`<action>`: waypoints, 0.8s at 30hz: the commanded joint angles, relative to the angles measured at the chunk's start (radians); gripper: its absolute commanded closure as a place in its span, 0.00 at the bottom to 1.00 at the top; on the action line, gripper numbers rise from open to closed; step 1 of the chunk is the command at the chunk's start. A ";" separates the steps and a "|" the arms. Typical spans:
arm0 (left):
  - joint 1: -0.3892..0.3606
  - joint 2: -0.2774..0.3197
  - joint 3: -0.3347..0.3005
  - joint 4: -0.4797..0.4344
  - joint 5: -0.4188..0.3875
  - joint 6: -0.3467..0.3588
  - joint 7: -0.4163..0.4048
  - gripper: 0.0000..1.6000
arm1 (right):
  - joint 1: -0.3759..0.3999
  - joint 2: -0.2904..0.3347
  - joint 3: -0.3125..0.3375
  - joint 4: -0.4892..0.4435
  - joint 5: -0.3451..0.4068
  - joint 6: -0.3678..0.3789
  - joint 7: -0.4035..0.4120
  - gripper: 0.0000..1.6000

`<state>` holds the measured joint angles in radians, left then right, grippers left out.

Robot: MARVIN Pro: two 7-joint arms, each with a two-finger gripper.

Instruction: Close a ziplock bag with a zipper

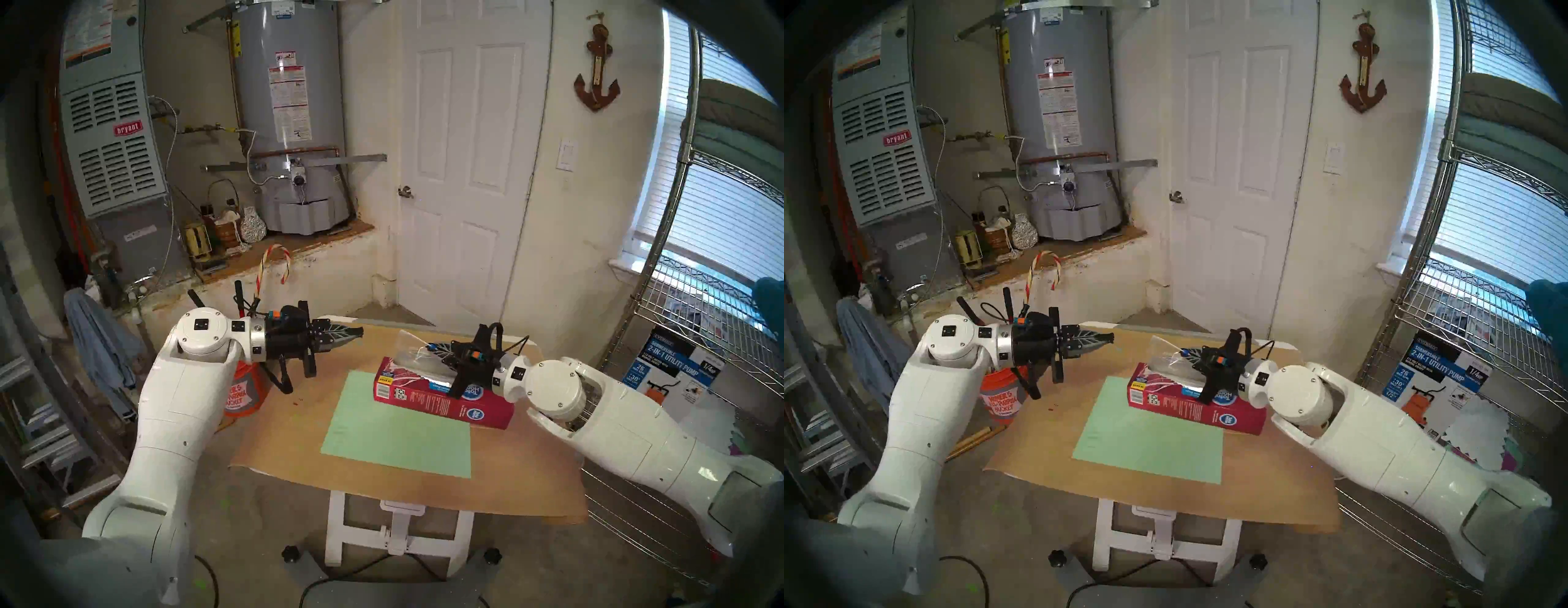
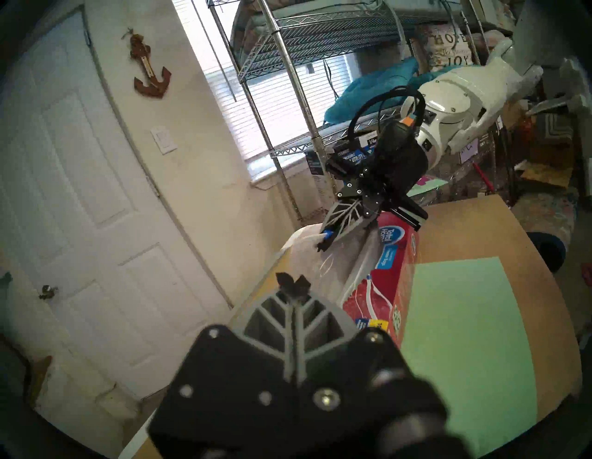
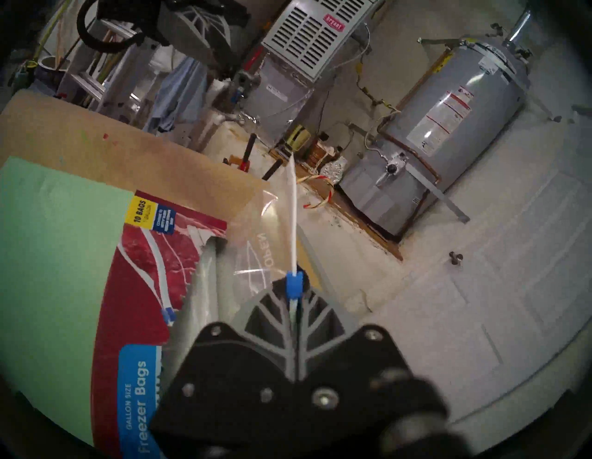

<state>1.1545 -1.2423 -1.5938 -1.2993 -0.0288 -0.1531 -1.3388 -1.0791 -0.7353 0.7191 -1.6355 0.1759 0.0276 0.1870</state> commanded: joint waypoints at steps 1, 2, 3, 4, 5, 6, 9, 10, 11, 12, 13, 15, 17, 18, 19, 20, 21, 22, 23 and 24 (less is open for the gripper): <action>-0.059 -0.011 0.009 0.031 -0.020 -0.016 -0.023 1.00 | -0.002 -0.002 0.016 -0.031 0.011 -0.012 -0.020 1.00; -0.067 -0.013 0.016 0.031 -0.017 -0.020 -0.026 1.00 | 0.000 -0.009 0.014 -0.033 0.012 -0.013 -0.019 1.00; -0.073 -0.016 0.020 0.033 -0.016 -0.021 -0.029 1.00 | 0.002 -0.014 0.013 -0.037 0.012 -0.010 -0.019 1.00; -0.080 -0.020 0.023 0.037 -0.019 -0.024 -0.034 0.83 | 0.004 -0.022 0.012 -0.042 0.013 -0.008 -0.021 1.00; -0.090 -0.025 0.028 0.041 -0.012 -0.026 -0.029 0.00 | 0.008 -0.035 0.008 -0.052 0.013 -0.004 -0.022 1.00; -0.090 -0.025 0.028 0.041 -0.012 -0.026 -0.029 0.00 | 0.008 -0.035 0.008 -0.052 0.013 -0.004 -0.022 1.00; -0.109 -0.032 0.036 0.057 -0.012 -0.033 -0.033 0.00 | 0.012 -0.052 0.002 -0.067 0.011 0.001 -0.022 1.00; -0.118 -0.036 0.041 0.064 -0.014 -0.037 -0.038 0.00 | 0.012 -0.058 -0.002 -0.072 0.009 0.002 -0.021 1.00; -0.124 -0.038 0.045 0.069 -0.013 -0.038 -0.040 0.00 | 0.012 -0.063 -0.005 -0.075 0.008 0.002 -0.020 1.00; -0.136 -0.042 0.053 0.080 -0.013 -0.042 -0.046 0.00 | 0.011 -0.072 -0.011 -0.083 0.003 0.005 -0.021 1.00; -0.140 -0.045 0.055 0.086 -0.013 -0.043 -0.048 0.00 | 0.011 -0.075 -0.014 -0.087 0.002 0.008 -0.022 1.00; -0.150 -0.048 0.060 0.099 -0.015 -0.049 -0.054 0.00 | 0.011 -0.081 -0.019 -0.091 -0.001 0.013 -0.025 1.00; -0.153 -0.049 0.062 0.104 -0.016 -0.051 -0.055 0.00 | 0.012 -0.084 -0.021 -0.093 -0.003 0.015 -0.027 1.00; -0.158 -0.052 0.064 0.114 -0.019 -0.055 -0.061 0.00 | 0.013 -0.090 -0.025 -0.096 -0.004 0.019 -0.029 1.00; -0.160 -0.054 0.064 0.120 -0.022 -0.056 -0.063 0.00 | 0.013 -0.093 -0.026 -0.097 -0.005 0.021 -0.030 1.00; -0.160 -0.054 0.064 0.120 -0.022 -0.056 -0.063 0.00 | 0.013 -0.093 -0.026 -0.097 -0.005 0.021 -0.030 1.00; -0.164 -0.056 0.066 0.128 -0.026 -0.058 -0.070 0.00 | 0.014 -0.095 -0.027 -0.099 -0.006 0.025 -0.032 1.00; -0.166 -0.057 0.068 0.132 -0.026 -0.061 -0.073 0.00 | 0.014 -0.097 -0.028 -0.101 -0.007 0.027 -0.032 1.00; -0.168 -0.061 0.068 0.136 -0.030 -0.062 -0.076 0.00 | 0.015 -0.100 -0.028 -0.103 -0.009 0.032 -0.034 1.00; -0.169 -0.062 0.068 0.139 -0.030 -0.064 -0.078 0.00 | 0.015 -0.101 -0.028 -0.104 -0.010 0.034 -0.035 1.00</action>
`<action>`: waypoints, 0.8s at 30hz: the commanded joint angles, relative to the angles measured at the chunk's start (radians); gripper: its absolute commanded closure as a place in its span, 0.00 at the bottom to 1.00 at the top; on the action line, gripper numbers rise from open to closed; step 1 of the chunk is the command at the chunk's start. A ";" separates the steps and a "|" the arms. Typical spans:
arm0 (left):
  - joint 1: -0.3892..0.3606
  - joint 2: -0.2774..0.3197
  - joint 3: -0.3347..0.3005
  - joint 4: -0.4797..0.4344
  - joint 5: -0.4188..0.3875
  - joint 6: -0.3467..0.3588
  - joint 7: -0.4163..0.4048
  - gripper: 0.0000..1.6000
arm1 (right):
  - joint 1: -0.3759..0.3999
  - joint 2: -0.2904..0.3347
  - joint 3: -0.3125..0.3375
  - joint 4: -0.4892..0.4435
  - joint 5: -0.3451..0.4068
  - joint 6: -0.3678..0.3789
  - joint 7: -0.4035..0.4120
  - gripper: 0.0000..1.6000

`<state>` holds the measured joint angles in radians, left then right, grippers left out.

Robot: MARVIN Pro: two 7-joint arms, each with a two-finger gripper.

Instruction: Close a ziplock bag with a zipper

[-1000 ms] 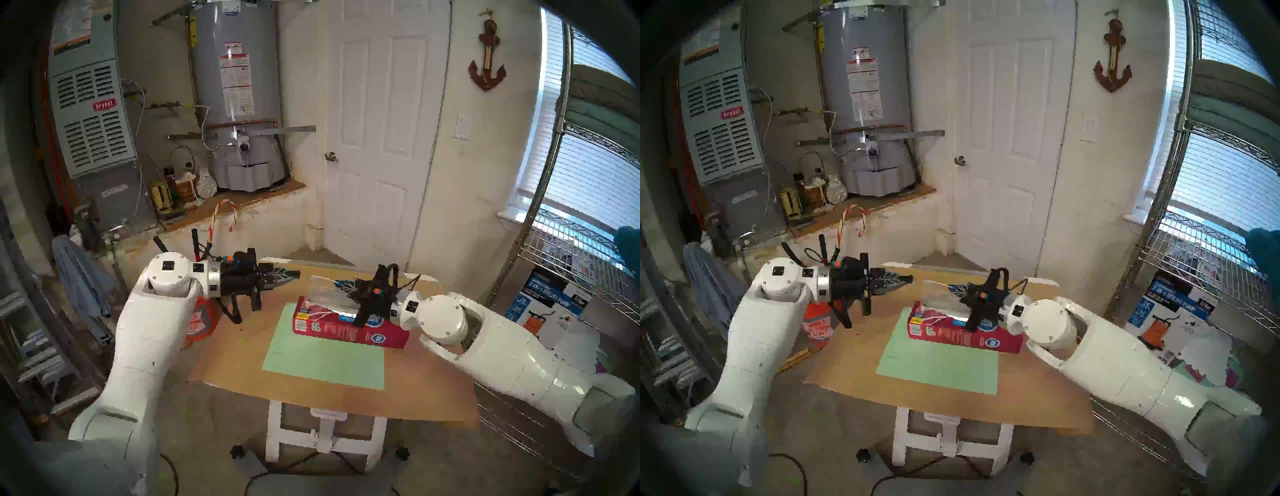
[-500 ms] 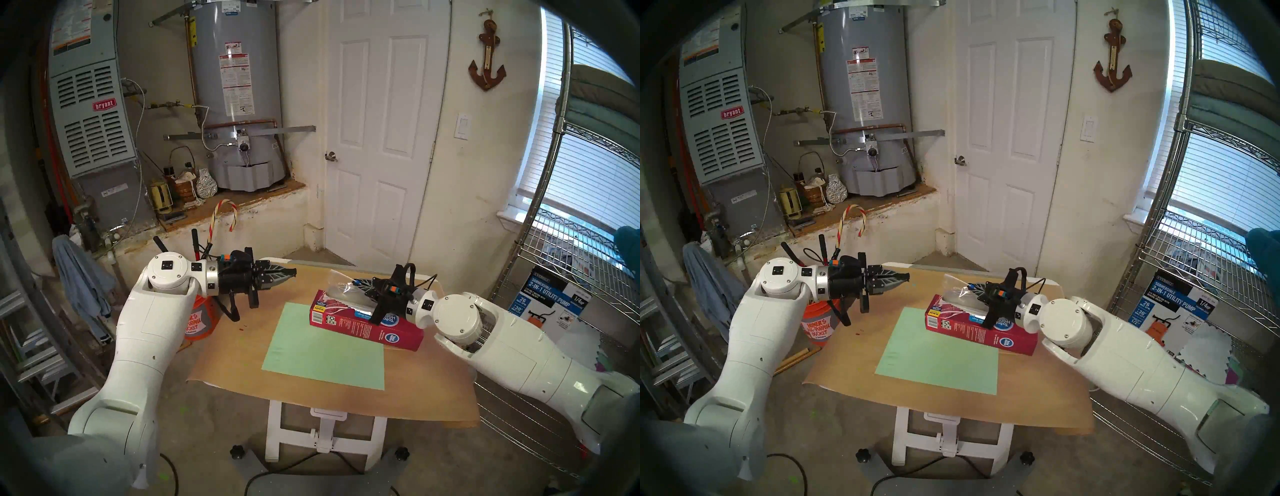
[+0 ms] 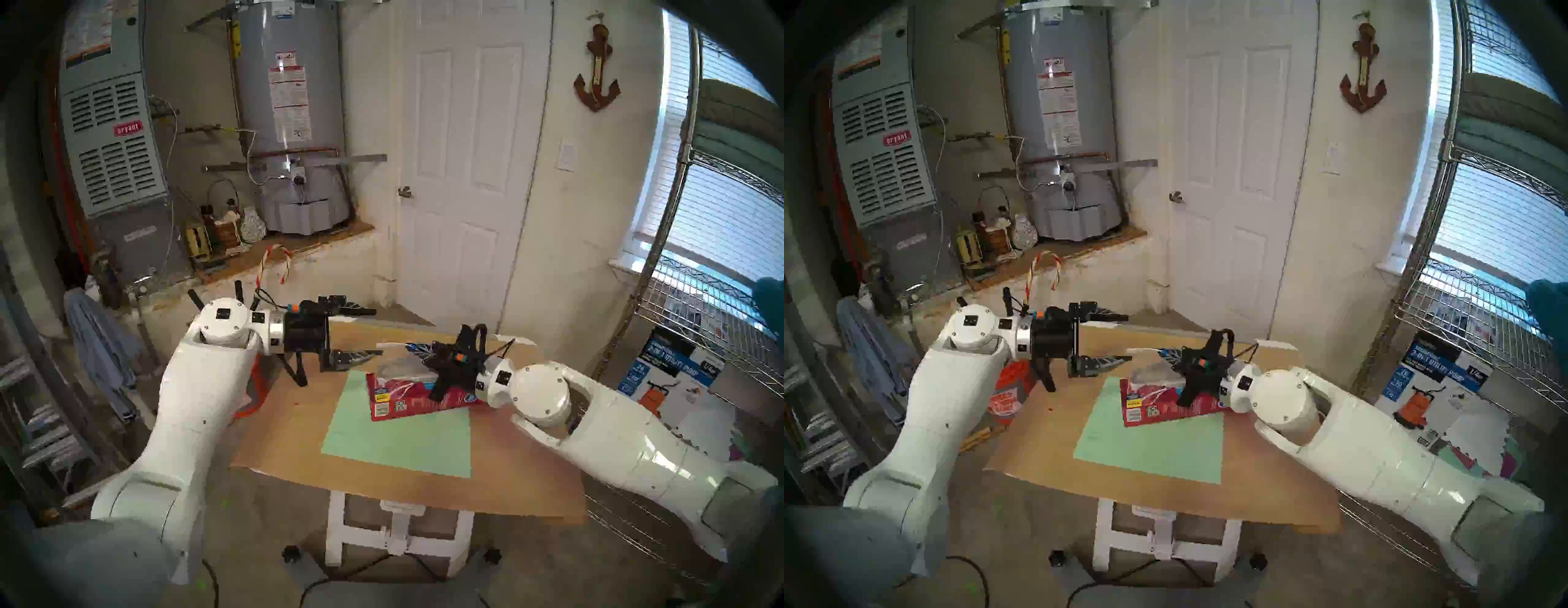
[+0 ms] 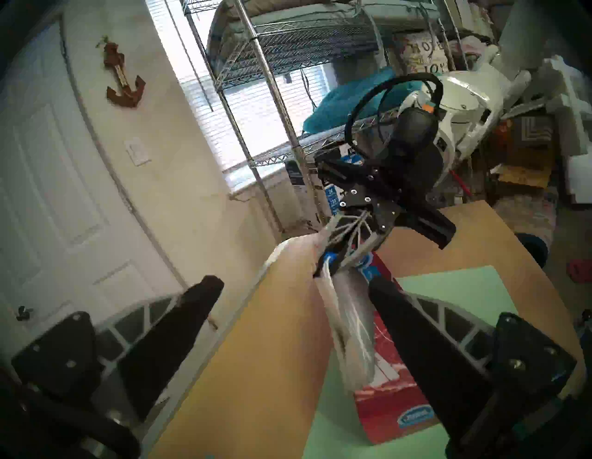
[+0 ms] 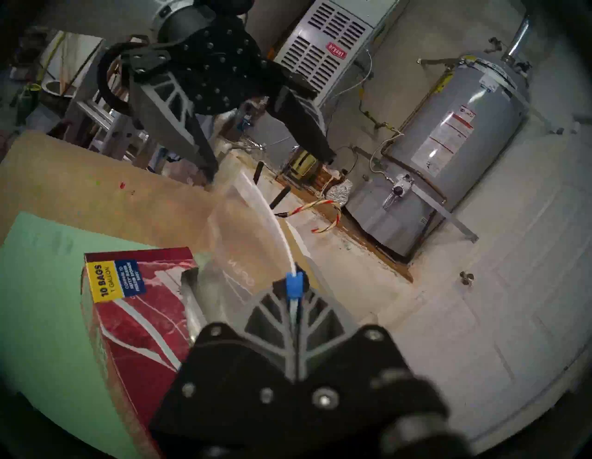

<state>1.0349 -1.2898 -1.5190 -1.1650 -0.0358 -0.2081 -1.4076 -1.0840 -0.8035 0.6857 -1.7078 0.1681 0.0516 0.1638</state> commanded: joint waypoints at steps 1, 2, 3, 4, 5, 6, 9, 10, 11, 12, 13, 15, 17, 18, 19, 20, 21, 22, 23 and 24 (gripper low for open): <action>-0.049 -0.015 -0.006 0.004 -0.023 -0.009 -0.009 0.00 | 0.020 -0.032 0.005 -0.031 -0.002 0.010 -0.011 1.00; -0.051 -0.016 -0.007 0.007 -0.023 -0.009 -0.011 0.01 | 0.020 -0.034 0.005 -0.032 -0.003 0.012 -0.012 1.00; -0.051 -0.017 -0.008 0.012 -0.025 -0.010 -0.015 0.05 | 0.021 -0.037 0.006 -0.031 -0.006 0.017 -0.013 1.00; -0.051 -0.017 -0.008 0.014 -0.025 -0.010 -0.017 0.10 | 0.022 -0.039 0.006 -0.030 -0.008 0.018 -0.013 1.00; -0.051 -0.017 -0.008 0.014 -0.025 -0.010 -0.017 0.10 | 0.022 -0.039 0.006 -0.030 -0.008 0.018 -0.013 1.00; -0.052 -0.018 -0.008 0.019 -0.028 -0.006 -0.023 0.10 | 0.022 -0.042 0.007 -0.028 -0.009 0.020 -0.014 1.00; -0.049 -0.022 -0.010 0.028 -0.030 0.003 -0.031 0.08 | 0.027 -0.049 0.009 -0.024 -0.015 0.024 -0.011 1.00; -0.047 -0.024 -0.010 0.031 -0.030 0.003 -0.032 0.10 | 0.028 -0.051 0.009 -0.022 -0.016 0.025 -0.010 1.00; -0.047 -0.024 -0.010 0.031 -0.030 0.003 -0.032 0.10 | 0.028 -0.051 0.009 -0.022 -0.016 0.025 -0.010 1.00; -0.045 -0.026 -0.010 0.035 -0.030 0.005 -0.033 0.10 | 0.030 -0.053 0.010 -0.020 -0.016 0.025 -0.010 1.00; -0.044 -0.027 -0.008 0.038 -0.029 0.003 -0.036 0.13 | 0.031 -0.056 0.010 -0.018 -0.017 0.025 -0.009 1.00; -0.043 -0.033 -0.009 0.051 -0.038 -0.001 -0.049 0.15 | 0.033 -0.060 0.011 -0.013 -0.019 0.025 -0.008 1.00; -0.041 -0.036 -0.008 0.056 -0.037 -0.005 -0.052 0.14 | 0.035 -0.063 0.010 -0.010 -0.020 0.025 -0.006 1.00; -0.042 -0.038 -0.007 0.059 -0.037 -0.003 -0.054 0.14 | 0.036 -0.065 0.010 -0.007 -0.021 0.024 -0.005 1.00; -0.042 -0.040 -0.007 0.062 -0.036 -0.002 -0.054 0.15 | 0.037 -0.067 0.010 -0.005 -0.021 0.024 -0.005 1.00; -0.044 -0.043 -0.007 0.067 -0.034 -0.003 -0.055 0.19 | 0.038 -0.069 0.010 -0.003 -0.022 0.024 -0.003 1.00; -0.044 -0.044 -0.008 0.069 -0.034 -0.004 -0.055 0.19 | 0.038 -0.070 0.009 -0.001 -0.022 0.023 -0.003 1.00; -0.044 -0.044 -0.008 0.069 -0.034 -0.004 -0.055 0.19 | 0.038 -0.070 0.009 -0.001 -0.022 0.023 -0.003 1.00; -0.045 -0.045 -0.009 0.071 -0.033 -0.005 -0.055 0.22 | 0.038 -0.071 0.009 0.000 -0.023 0.023 -0.002 1.00; -0.045 -0.046 -0.010 0.073 -0.033 -0.006 -0.055 0.24 | 0.039 -0.072 0.009 0.000 -0.023 0.023 -0.002 1.00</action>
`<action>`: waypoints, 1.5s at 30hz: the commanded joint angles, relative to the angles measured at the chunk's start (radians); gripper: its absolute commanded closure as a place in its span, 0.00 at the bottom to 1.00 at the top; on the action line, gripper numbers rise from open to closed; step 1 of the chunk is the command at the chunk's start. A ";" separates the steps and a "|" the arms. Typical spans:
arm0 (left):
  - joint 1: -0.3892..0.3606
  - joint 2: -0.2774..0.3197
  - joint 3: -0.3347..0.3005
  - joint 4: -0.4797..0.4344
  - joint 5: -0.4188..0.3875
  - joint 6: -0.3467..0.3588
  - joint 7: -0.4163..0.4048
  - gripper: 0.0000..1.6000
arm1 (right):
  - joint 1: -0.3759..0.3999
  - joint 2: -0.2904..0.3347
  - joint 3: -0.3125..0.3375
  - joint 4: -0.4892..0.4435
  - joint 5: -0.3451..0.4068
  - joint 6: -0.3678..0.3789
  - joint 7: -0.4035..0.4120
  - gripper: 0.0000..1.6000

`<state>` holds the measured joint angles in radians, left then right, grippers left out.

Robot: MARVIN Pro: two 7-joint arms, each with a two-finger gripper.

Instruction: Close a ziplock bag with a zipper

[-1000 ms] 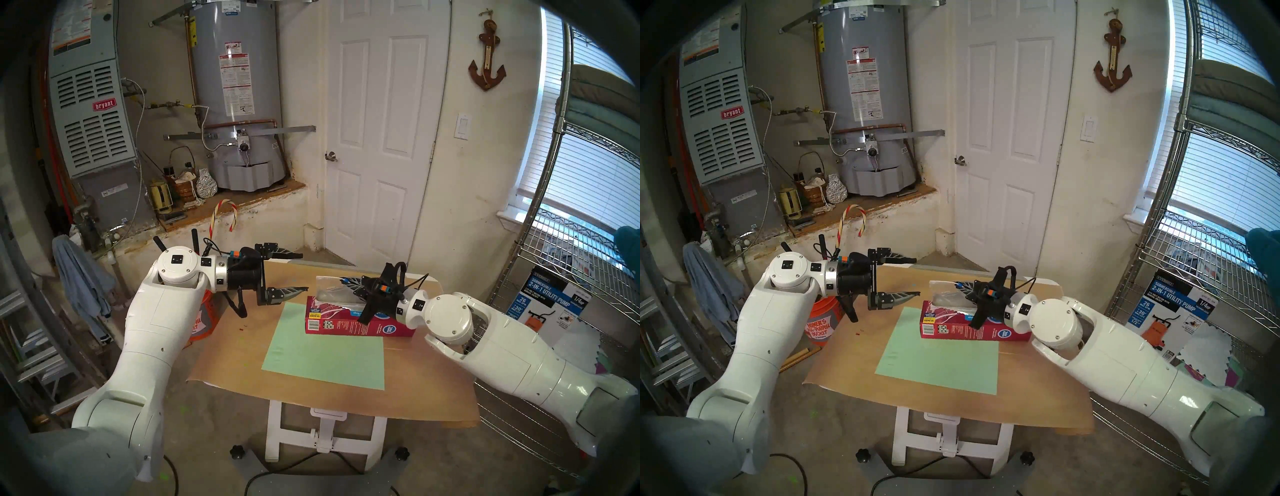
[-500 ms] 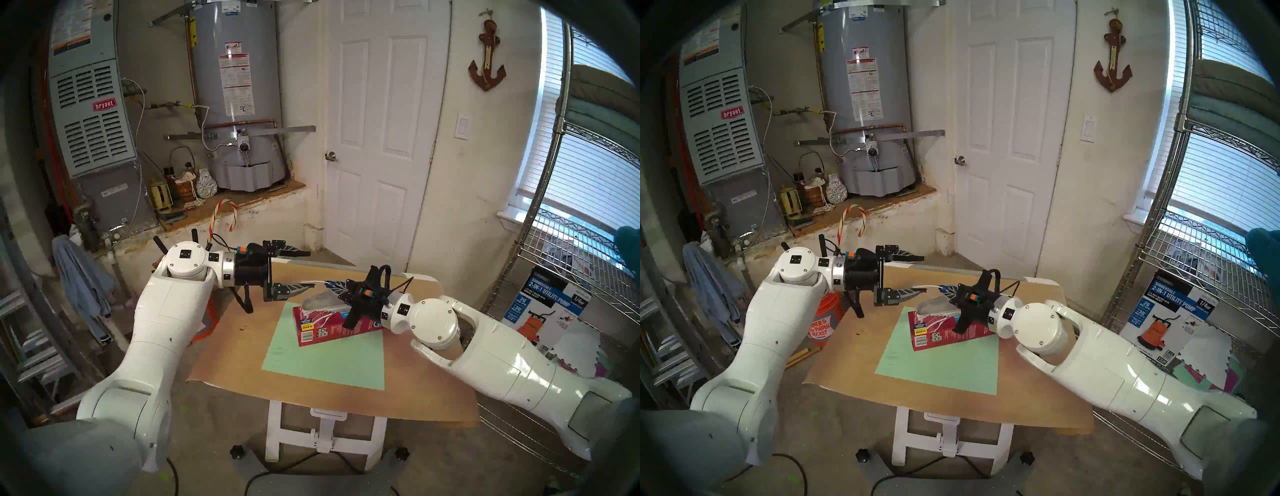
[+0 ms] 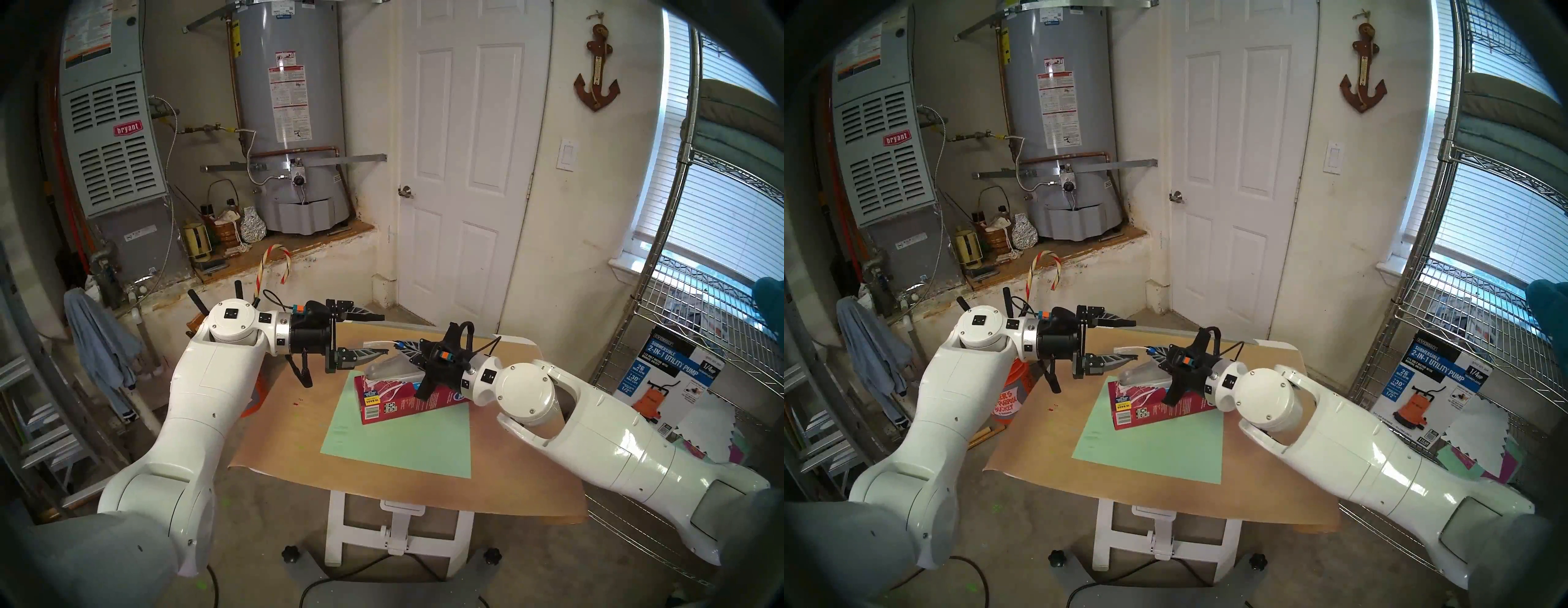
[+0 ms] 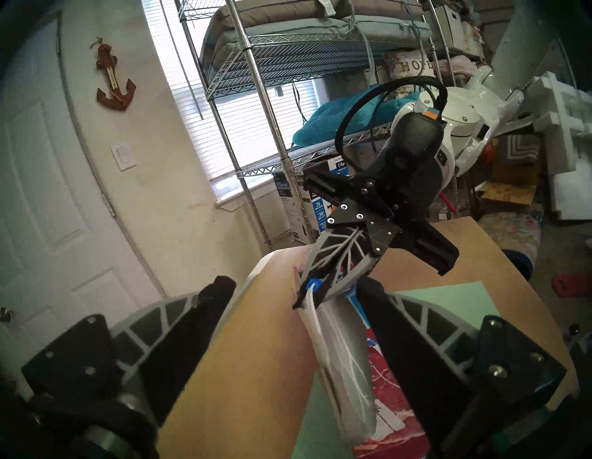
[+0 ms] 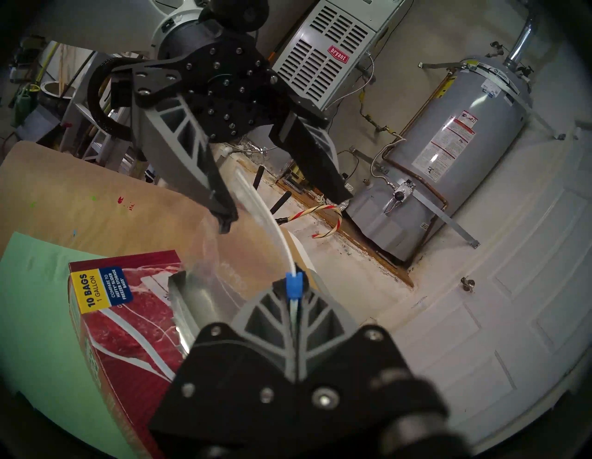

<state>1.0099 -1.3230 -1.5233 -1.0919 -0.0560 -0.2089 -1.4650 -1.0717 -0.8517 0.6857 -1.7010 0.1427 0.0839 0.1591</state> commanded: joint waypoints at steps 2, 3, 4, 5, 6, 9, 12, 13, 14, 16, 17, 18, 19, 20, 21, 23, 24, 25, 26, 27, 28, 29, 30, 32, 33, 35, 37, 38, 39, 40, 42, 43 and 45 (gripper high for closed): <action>-0.022 -0.014 -0.007 0.004 -0.012 -0.006 0.002 0.29 | 0.027 -0.025 0.009 -0.005 0.002 -0.009 0.003 1.00; -0.023 -0.015 -0.007 0.006 -0.011 -0.007 0.002 0.38 | 0.026 -0.025 0.009 -0.004 0.002 -0.009 0.003 1.00; -0.023 -0.015 -0.007 0.008 -0.010 -0.007 0.001 0.40 | 0.026 -0.026 0.009 -0.004 0.002 -0.008 0.003 1.00; -0.024 -0.016 -0.008 0.010 -0.010 -0.007 0.001 0.41 | 0.026 -0.026 0.009 -0.004 0.001 -0.008 0.003 1.00; -0.024 -0.017 -0.009 0.011 -0.011 -0.007 0.000 0.45 | 0.026 -0.026 0.009 -0.004 0.001 -0.009 0.003 1.00; -0.024 -0.019 -0.010 0.015 -0.012 -0.007 -0.004 0.50 | 0.024 -0.024 0.010 -0.006 -0.002 -0.009 0.000 1.00; -0.017 -0.023 -0.012 0.010 -0.011 -0.002 -0.005 0.53 | 0.023 -0.023 0.012 -0.008 -0.002 -0.010 -0.002 1.00; -0.017 -0.023 -0.012 0.010 -0.011 -0.002 -0.005 0.53 | 0.023 -0.023 0.012 -0.008 -0.002 -0.010 -0.002 1.00; -0.014 -0.024 -0.013 0.006 -0.010 0.000 -0.004 0.54 | 0.023 -0.022 0.013 -0.008 -0.002 -0.010 -0.002 1.00; -0.008 -0.026 -0.012 0.001 -0.010 0.002 -0.006 0.53 | 0.022 -0.022 0.014 -0.009 -0.002 -0.011 -0.002 1.00; -0.005 -0.027 -0.013 -0.003 -0.009 0.004 -0.006 0.52 | 0.022 -0.022 0.015 -0.009 -0.001 -0.012 -0.003 1.00; -0.002 -0.028 -0.013 -0.008 -0.009 0.008 -0.007 0.51 | 0.022 -0.021 0.015 -0.009 -0.001 -0.012 -0.002 1.00; 0.001 -0.028 -0.013 -0.012 -0.009 0.010 -0.008 0.49 | 0.022 -0.021 0.016 -0.009 -0.001 -0.012 -0.002 1.00; 0.004 -0.028 -0.013 -0.017 -0.009 0.012 -0.008 0.45 | 0.021 -0.020 0.016 -0.009 0.000 -0.013 -0.001 1.00; 0.007 -0.028 -0.014 -0.019 -0.009 0.013 -0.009 0.36 | 0.021 -0.019 0.017 -0.010 0.000 -0.013 -0.001 1.00; 0.012 -0.029 -0.014 -0.025 -0.007 0.016 -0.008 0.38 | 0.019 -0.015 0.019 -0.013 0.001 -0.014 0.000 1.00; 0.014 -0.029 -0.013 -0.026 -0.006 0.017 -0.008 0.36 | 0.018 -0.014 0.019 -0.014 0.001 -0.015 -0.001 1.00; 0.017 -0.029 -0.014 -0.029 -0.005 0.019 -0.007 0.36 | 0.017 -0.014 0.020 -0.014 0.001 -0.015 -0.001 1.00; 0.019 -0.029 -0.014 -0.031 -0.003 0.020 -0.005 0.36 | 0.017 -0.012 0.021 -0.015 0.002 -0.016 -0.001 1.00; 0.021 -0.029 -0.014 -0.033 -0.002 0.022 -0.004 0.31 | 0.016 -0.012 0.021 -0.015 0.002 -0.016 -0.001 1.00; 0.023 -0.030 -0.015 -0.037 -0.001 0.024 -0.001 0.29 | 0.015 -0.011 0.022 -0.016 0.002 -0.016 -0.002 1.00; 0.025 -0.031 -0.016 -0.039 0.000 0.025 0.001 0.31 | 0.014 -0.010 0.022 -0.017 0.002 -0.017 -0.002 1.00; 0.027 -0.031 -0.017 -0.041 0.000 0.025 0.001 0.31 | 0.014 -0.008 0.023 -0.018 0.003 -0.017 -0.002 1.00; 0.029 -0.032 -0.017 -0.043 0.001 0.028 0.003 0.35 | 0.012 -0.004 0.025 -0.022 0.004 -0.018 -0.001 1.00; 0.030 -0.033 -0.017 -0.044 0.002 0.028 0.004 0.39 | 0.011 -0.003 0.025 -0.023 0.005 -0.018 -0.001 1.00; 0.033 -0.034 -0.017 -0.046 0.002 0.030 0.006 0.45 | 0.010 -0.001 0.026 -0.025 0.006 -0.018 -0.001 1.00; 0.035 -0.035 -0.017 -0.048 0.003 0.032 0.008 0.48 | 0.009 0.001 0.027 -0.027 0.007 -0.018 -0.002 1.00; 0.036 -0.035 -0.018 -0.049 0.003 0.032 0.010 0.50 | 0.008 0.002 0.027 -0.028 0.007 -0.017 -0.002 1.00; 0.037 -0.035 -0.018 -0.050 0.003 0.032 0.012 0.51 | 0.008 0.003 0.027 -0.029 0.008 -0.017 -0.002 1.00; 0.039 -0.035 -0.018 -0.052 0.004 0.032 0.013 0.51 | 0.008 0.004 0.026 -0.030 0.008 -0.018 -0.001 1.00; 0.041 -0.036 -0.019 -0.055 0.005 0.032 0.017 0.54 | 0.007 0.006 0.026 -0.031 0.009 -0.018 -0.002 1.00; 0.041 -0.036 -0.019 -0.056 0.005 0.032 0.017 0.54 | 0.006 0.006 0.026 -0.032 0.009 -0.019 -0.002 1.00; 0.043 -0.037 -0.020 -0.059 0.006 0.033 0.020 0.55 | 0.006 0.007 0.025 -0.033 0.009 -0.020 -0.002 1.00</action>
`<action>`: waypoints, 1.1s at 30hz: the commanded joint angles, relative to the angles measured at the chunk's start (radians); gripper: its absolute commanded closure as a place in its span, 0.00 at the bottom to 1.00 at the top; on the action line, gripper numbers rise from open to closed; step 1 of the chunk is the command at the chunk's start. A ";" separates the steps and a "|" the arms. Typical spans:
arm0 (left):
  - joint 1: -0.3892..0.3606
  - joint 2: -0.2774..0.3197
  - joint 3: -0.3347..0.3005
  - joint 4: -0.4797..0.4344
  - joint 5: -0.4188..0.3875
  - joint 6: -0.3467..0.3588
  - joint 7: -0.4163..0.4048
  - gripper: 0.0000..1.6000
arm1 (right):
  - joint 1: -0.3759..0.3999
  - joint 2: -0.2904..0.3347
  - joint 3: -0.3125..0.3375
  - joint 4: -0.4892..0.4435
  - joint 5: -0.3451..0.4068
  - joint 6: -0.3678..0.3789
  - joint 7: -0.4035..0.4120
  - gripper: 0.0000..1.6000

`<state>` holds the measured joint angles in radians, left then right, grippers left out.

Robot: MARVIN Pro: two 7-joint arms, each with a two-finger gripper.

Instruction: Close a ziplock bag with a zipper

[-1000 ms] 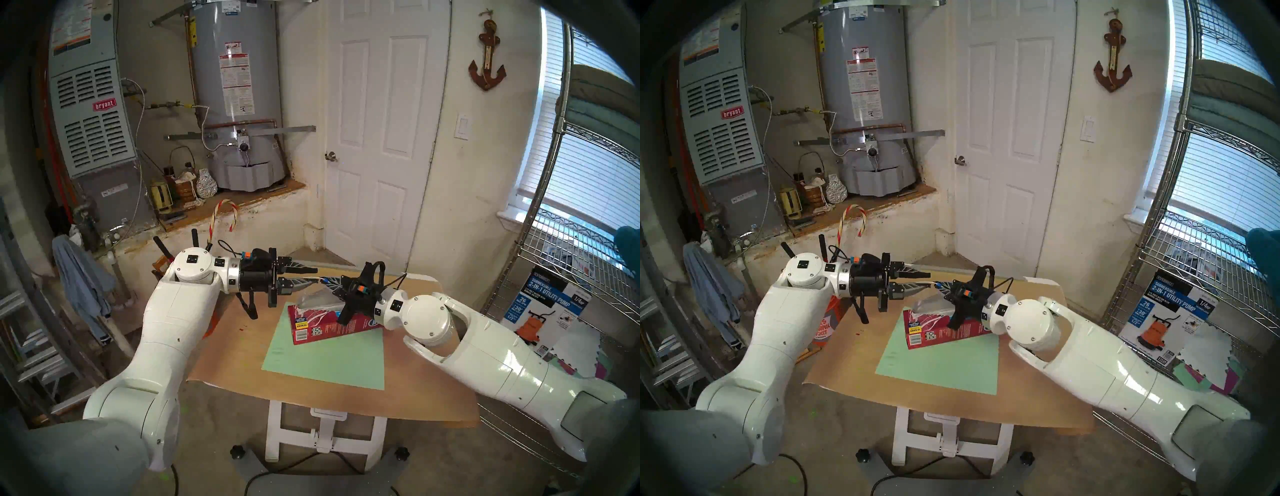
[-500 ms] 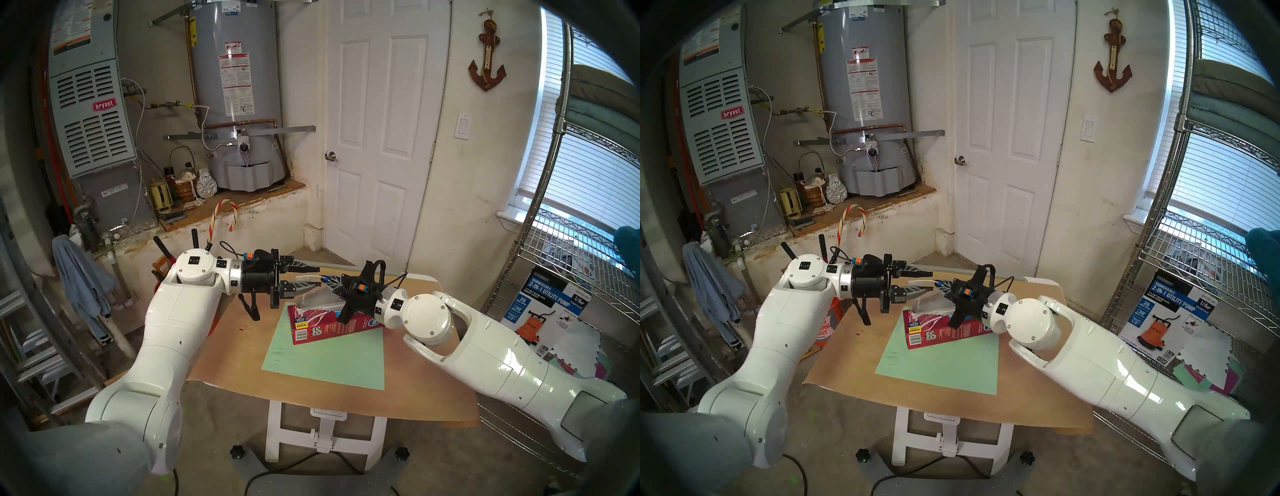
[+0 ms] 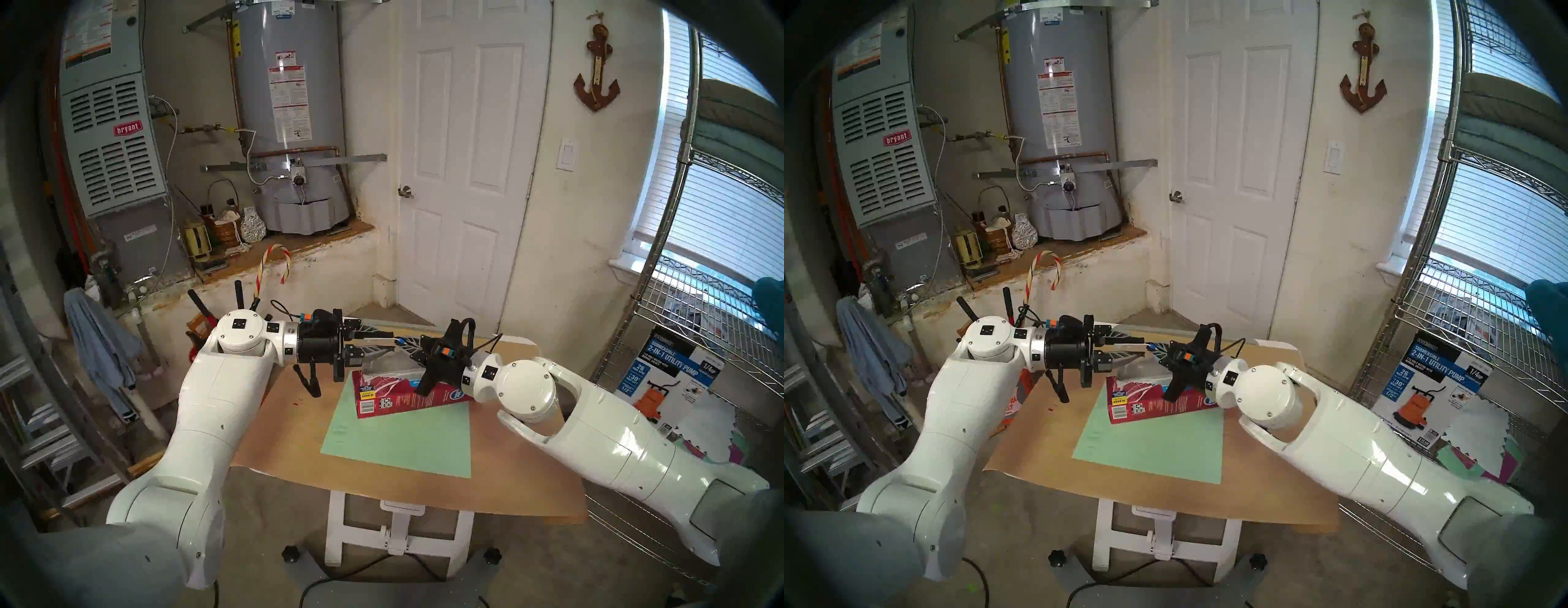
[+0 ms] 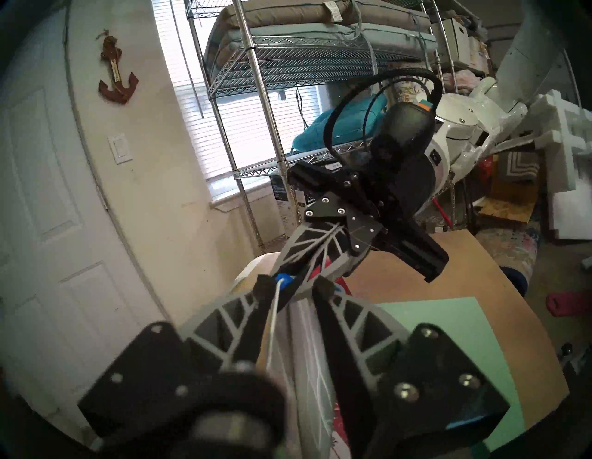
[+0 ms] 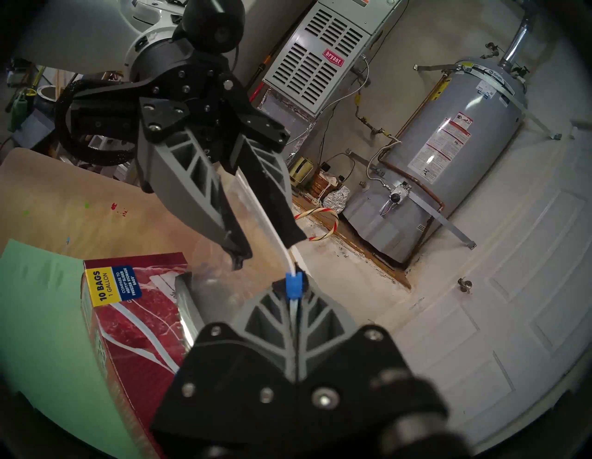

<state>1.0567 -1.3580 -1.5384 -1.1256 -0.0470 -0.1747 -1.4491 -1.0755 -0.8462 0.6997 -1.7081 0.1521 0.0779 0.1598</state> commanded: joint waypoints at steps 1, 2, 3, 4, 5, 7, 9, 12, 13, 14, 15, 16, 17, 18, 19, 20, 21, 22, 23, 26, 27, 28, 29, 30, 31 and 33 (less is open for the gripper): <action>-0.003 -0.002 -0.005 -0.027 -0.003 0.000 0.006 0.56 | 0.009 0.002 0.010 -0.026 0.000 -0.014 -0.003 1.00; -0.001 -0.002 -0.006 -0.030 -0.002 0.001 0.009 0.67 | 0.008 0.002 0.010 -0.028 0.001 -0.014 -0.003 1.00; 0.000 -0.003 -0.007 -0.032 -0.001 0.002 0.012 0.78 | 0.008 0.003 0.010 -0.029 0.001 -0.014 -0.004 1.00; 0.000 -0.003 -0.007 -0.032 -0.001 0.002 0.012 0.78 | 0.008 0.003 0.010 -0.029 0.001 -0.014 -0.004 1.00; 0.001 -0.002 -0.006 -0.034 0.001 0.003 0.013 0.91 | 0.008 0.003 0.009 -0.029 0.001 -0.014 -0.003 1.00; 0.001 0.003 -0.001 -0.040 0.015 0.010 0.021 1.00 | 0.008 0.004 0.008 -0.029 0.000 -0.015 -0.001 1.00; 0.001 0.006 0.002 -0.041 0.023 0.004 0.025 1.00 | 0.009 0.004 0.007 -0.030 0.000 -0.017 0.000 1.00; 0.003 0.005 -0.001 -0.045 0.024 0.000 0.028 1.00 | 0.008 0.005 0.009 -0.028 -0.002 -0.023 -0.005 1.00; 0.007 0.004 -0.005 -0.051 0.028 -0.002 0.035 1.00 | 0.009 0.006 0.010 -0.027 -0.001 -0.023 -0.005 1.00; 0.006 0.005 -0.006 -0.052 0.028 -0.001 0.034 1.00 | 0.009 0.006 0.010 -0.027 0.000 -0.024 -0.004 1.00; 0.006 0.006 -0.008 -0.053 0.028 -0.002 0.032 1.00 | 0.010 0.007 0.011 -0.026 0.000 -0.024 -0.003 1.00; 0.006 0.007 -0.010 -0.055 0.028 -0.002 0.032 1.00 | 0.010 0.007 0.011 -0.026 0.000 -0.025 -0.003 1.00; 0.006 0.009 -0.010 -0.056 0.030 -0.005 0.030 1.00 | 0.010 0.008 0.011 -0.027 -0.004 -0.025 -0.006 1.00; 0.004 0.011 -0.009 -0.056 0.031 -0.008 0.026 1.00 | 0.010 0.009 0.011 -0.025 -0.005 -0.026 -0.006 1.00; 0.005 0.013 -0.012 -0.057 0.029 -0.008 0.022 1.00 | 0.010 0.010 0.011 -0.022 -0.006 -0.028 -0.006 1.00; 0.006 0.014 -0.013 -0.061 0.029 -0.006 0.020 1.00 | 0.010 0.010 0.011 -0.019 -0.007 -0.030 -0.006 1.00; 0.005 0.018 -0.011 -0.066 0.033 -0.005 0.016 1.00 | 0.011 0.011 0.011 -0.016 -0.008 -0.032 -0.006 1.00; 0.006 0.019 -0.011 -0.069 0.033 -0.003 0.015 1.00 | 0.011 0.012 0.011 -0.013 -0.009 -0.034 -0.004 1.00; 0.007 0.020 -0.013 -0.074 0.032 0.001 0.014 1.00 | 0.012 0.013 0.012 -0.011 -0.011 -0.036 -0.003 1.00; 0.009 0.025 -0.016 -0.081 0.034 0.003 0.014 1.00 | 0.014 0.017 0.013 -0.008 -0.018 -0.039 -0.002 1.00; 0.009 0.027 -0.018 -0.081 0.034 0.003 0.014 1.00 | 0.014 0.017 0.014 -0.007 -0.018 -0.040 -0.001 1.00; 0.009 0.028 -0.019 -0.082 0.035 0.002 0.013 1.00 | 0.014 0.018 0.015 -0.007 -0.019 -0.041 0.000 1.00; 0.009 0.029 -0.020 -0.083 0.035 0.002 0.013 1.00 | 0.013 0.018 0.016 -0.006 -0.019 -0.042 0.001 1.00; 0.009 0.030 -0.021 -0.083 0.035 0.001 0.013 1.00 | 0.013 0.018 0.016 -0.005 -0.020 -0.043 0.001 1.00; 0.009 0.031 -0.022 -0.084 0.036 0.001 0.012 1.00 | 0.012 0.018 0.017 -0.003 -0.022 -0.045 0.001 1.00; 0.009 0.031 -0.023 -0.084 0.036 0.001 0.012 1.00 | 0.011 0.019 0.017 -0.002 -0.022 -0.046 0.001 1.00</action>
<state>1.0729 -1.3443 -1.5439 -1.1903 -0.0074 -0.1775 -1.4389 -1.0811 -0.8345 0.6985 -1.7098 0.1298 0.0468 0.1648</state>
